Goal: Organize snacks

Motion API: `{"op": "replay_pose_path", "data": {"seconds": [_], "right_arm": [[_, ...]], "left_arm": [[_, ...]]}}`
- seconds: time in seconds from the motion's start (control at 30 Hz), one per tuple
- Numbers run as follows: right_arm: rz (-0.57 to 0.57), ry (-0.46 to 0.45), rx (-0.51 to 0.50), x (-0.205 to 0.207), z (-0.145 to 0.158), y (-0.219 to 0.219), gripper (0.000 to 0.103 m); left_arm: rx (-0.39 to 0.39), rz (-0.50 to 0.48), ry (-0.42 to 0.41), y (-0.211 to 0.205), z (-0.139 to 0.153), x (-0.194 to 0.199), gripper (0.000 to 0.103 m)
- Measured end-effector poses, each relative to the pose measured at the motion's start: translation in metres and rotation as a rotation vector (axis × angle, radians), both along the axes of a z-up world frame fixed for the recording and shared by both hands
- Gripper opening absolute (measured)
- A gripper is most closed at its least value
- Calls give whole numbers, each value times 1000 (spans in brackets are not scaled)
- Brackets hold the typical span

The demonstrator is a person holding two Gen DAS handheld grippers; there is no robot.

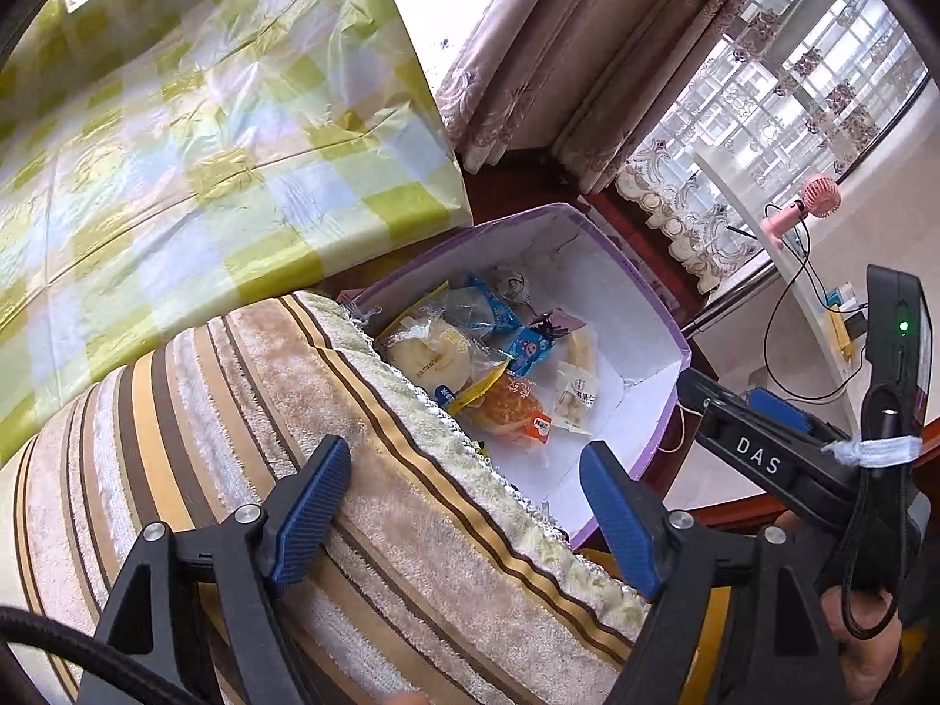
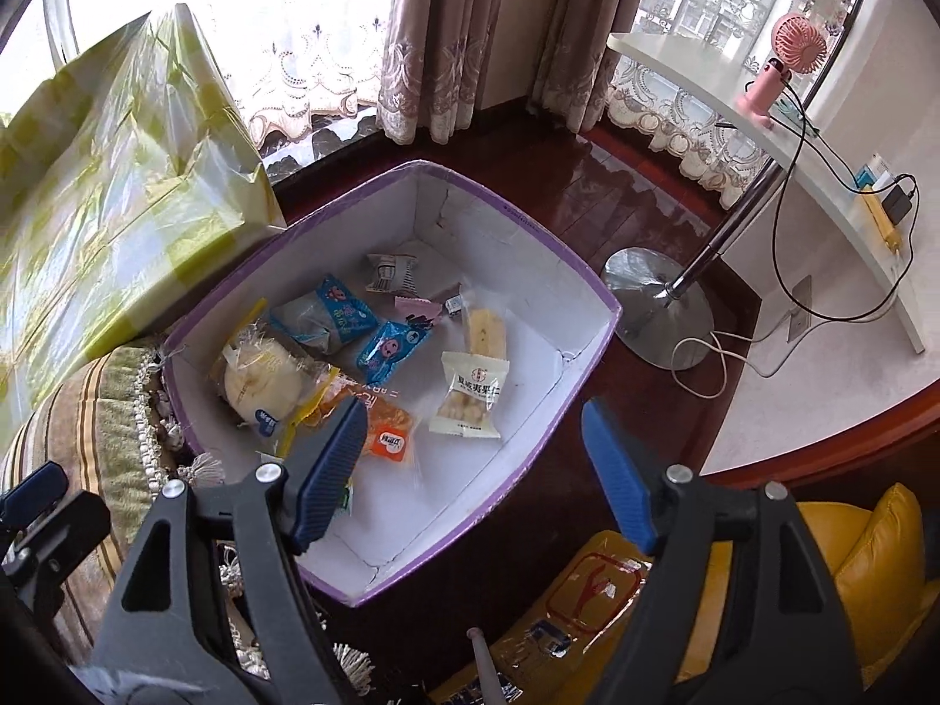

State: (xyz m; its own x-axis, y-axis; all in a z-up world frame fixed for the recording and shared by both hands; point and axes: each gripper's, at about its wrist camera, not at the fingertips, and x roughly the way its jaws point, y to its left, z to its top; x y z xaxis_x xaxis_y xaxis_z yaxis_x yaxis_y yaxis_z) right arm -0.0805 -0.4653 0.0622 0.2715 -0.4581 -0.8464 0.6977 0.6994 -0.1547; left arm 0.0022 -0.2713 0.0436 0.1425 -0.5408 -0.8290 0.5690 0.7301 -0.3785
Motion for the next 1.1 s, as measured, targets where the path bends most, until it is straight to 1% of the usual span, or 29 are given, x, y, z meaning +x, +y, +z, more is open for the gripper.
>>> {"op": "replay_pose_path", "data": {"seconds": [0.03, 0.1, 0.2, 0.37, 0.43, 0.63, 1.1], "right_arm": [[0, -6, 2, -1, 0, 2, 79], [-2, -26, 3, -3, 0, 4, 79], [-1, -27, 11, -2, -5, 3, 79], [-7, -24, 4, -3, -7, 1, 79], [-11, -18, -6, -4, -7, 0, 79], [-8, -10, 5, -5, -10, -2, 79], [-1, -17, 10, -6, -8, -4, 79]], "left_arm": [[-7, -2, -1, 0, 0, 0, 85], [-34, -21, 8, -2, -2, 1, 95], [-46, -43, 15, -6, -3, 1, 103], [4, -62, -6, -16, -3, -2, 103], [11, -60, -9, -17, -4, -1, 103], [23, -48, -8, -22, -6, 3, 103], [1, -25, 12, -21, -9, 8, 103]]}}
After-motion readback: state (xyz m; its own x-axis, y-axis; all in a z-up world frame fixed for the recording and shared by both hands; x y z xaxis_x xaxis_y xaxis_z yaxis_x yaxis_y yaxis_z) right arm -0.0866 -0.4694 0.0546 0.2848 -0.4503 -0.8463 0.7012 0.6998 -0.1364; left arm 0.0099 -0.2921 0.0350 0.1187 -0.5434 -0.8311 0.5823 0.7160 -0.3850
